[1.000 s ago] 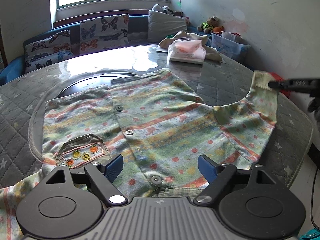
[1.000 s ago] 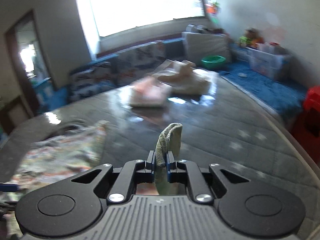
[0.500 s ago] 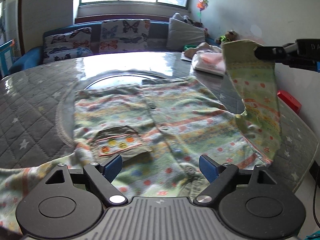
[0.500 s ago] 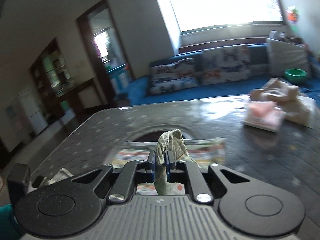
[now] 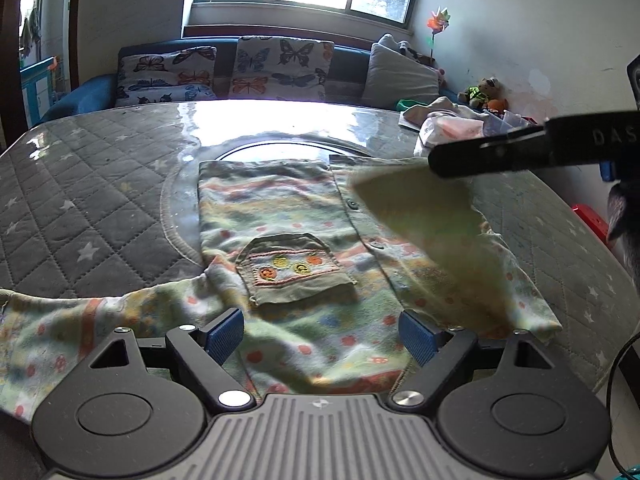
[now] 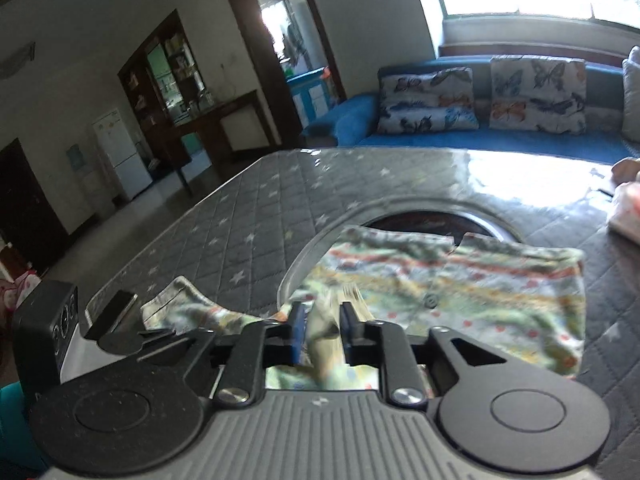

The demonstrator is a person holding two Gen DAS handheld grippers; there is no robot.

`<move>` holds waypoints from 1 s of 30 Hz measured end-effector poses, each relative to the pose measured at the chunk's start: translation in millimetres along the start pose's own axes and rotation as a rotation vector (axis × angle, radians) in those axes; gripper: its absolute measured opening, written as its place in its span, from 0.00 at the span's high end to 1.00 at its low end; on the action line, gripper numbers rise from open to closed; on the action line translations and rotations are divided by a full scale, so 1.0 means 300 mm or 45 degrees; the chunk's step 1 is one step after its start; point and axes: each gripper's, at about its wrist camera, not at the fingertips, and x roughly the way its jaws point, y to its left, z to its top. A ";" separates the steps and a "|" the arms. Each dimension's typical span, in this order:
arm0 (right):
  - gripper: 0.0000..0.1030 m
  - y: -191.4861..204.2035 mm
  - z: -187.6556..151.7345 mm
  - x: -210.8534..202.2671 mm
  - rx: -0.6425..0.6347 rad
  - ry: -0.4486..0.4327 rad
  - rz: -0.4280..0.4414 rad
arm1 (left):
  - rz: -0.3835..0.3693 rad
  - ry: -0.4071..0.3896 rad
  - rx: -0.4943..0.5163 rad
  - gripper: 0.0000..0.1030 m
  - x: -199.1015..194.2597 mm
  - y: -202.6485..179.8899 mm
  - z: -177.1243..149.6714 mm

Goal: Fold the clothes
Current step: 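Fold the held sleeve across the shirt front with the right gripper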

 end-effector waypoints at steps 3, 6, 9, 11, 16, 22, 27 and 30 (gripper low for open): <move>0.79 -0.008 -0.004 -0.017 -0.013 -0.002 -0.014 | 0.006 -0.004 -0.005 0.16 -0.003 0.009 0.004; 0.79 -0.038 -0.009 -0.047 -0.029 0.003 -0.063 | 0.002 -0.015 -0.010 0.16 -0.007 0.009 0.012; 0.79 -0.097 -0.049 -0.075 -0.060 0.064 -0.154 | -0.017 -0.024 -0.002 0.16 -0.005 -0.009 0.023; 0.79 -0.142 -0.108 -0.079 -0.078 0.136 -0.225 | -0.028 -0.026 0.004 0.16 0.002 -0.025 0.028; 0.79 -0.244 -0.238 -0.065 -0.009 0.244 -0.303 | -0.073 -0.005 0.022 0.17 0.033 -0.069 0.038; 0.79 -0.304 -0.270 -0.084 0.050 0.212 -0.302 | -0.111 0.023 0.046 0.19 0.065 -0.109 0.048; 0.79 -0.317 -0.213 -0.062 0.032 0.125 -0.318 | -0.148 0.053 0.049 0.22 0.104 -0.132 0.049; 0.79 -0.338 -0.201 -0.017 0.014 0.129 -0.335 | -0.172 0.079 0.048 0.26 0.125 -0.143 0.039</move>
